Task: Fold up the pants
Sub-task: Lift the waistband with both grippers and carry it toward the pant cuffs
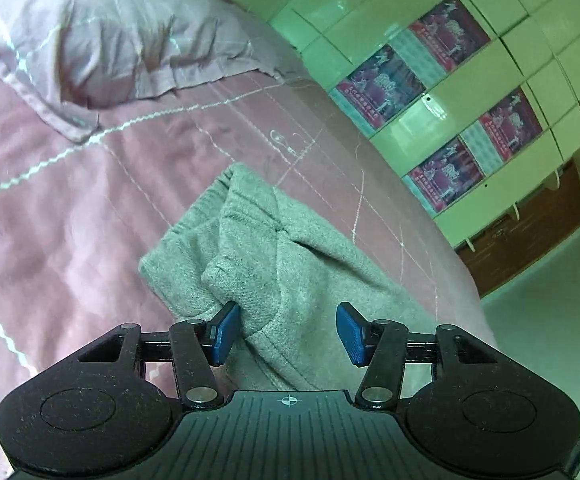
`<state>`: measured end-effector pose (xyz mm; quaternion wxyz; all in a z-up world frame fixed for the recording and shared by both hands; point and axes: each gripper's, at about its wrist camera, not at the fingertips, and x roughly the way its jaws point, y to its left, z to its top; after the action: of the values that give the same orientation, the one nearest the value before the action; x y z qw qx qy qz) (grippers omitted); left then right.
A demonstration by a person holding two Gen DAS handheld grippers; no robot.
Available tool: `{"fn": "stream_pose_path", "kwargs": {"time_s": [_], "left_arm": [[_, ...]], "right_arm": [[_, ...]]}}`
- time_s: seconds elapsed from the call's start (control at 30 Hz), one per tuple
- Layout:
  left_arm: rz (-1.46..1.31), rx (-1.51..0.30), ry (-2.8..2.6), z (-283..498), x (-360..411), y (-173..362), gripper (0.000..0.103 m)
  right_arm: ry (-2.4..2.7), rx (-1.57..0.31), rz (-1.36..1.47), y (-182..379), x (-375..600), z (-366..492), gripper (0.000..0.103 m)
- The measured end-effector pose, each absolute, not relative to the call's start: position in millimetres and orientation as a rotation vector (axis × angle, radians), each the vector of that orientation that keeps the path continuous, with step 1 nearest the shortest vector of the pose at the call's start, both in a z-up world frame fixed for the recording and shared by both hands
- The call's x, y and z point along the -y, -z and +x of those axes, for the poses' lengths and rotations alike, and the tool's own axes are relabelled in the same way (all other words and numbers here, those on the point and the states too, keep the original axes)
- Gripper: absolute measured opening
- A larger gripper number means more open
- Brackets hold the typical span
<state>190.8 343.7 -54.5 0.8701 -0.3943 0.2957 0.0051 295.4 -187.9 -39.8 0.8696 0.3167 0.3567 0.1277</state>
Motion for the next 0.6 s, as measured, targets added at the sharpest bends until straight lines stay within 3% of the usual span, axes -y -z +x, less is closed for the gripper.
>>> {"fn": "stream_pose_path", "kwargs": {"time_s": [0.27, 0.37, 0.43, 0.47, 0.5, 0.6], "left_arm": [[-1.039, -0.618, 0.002, 199, -345, 91, 0.053], [-1.088, -0.598, 0.000, 198, -343, 99, 0.053], [-1.085, -0.591, -0.002, 200, -341, 100, 0.053], [-1.077, -0.588, -0.006, 202, -340, 101, 0.050], [-1.056, -0.593, -0.020, 205, -338, 100, 0.026], [-1.040, -0.580, -0.005, 212, -342, 90, 0.022]], "right_arm": [[-0.215, -0.807, 0.871, 85, 192, 329, 0.037], [-0.212, -0.818, 0.905, 89, 188, 338, 0.028], [-0.206, -0.830, 0.911, 92, 185, 344, 0.009], [-0.197, -0.837, 0.911, 93, 185, 347, 0.002], [-0.191, -0.839, 0.910, 93, 185, 349, 0.000], [-0.234, -0.793, 0.854, 77, 183, 345, 0.000]]}}
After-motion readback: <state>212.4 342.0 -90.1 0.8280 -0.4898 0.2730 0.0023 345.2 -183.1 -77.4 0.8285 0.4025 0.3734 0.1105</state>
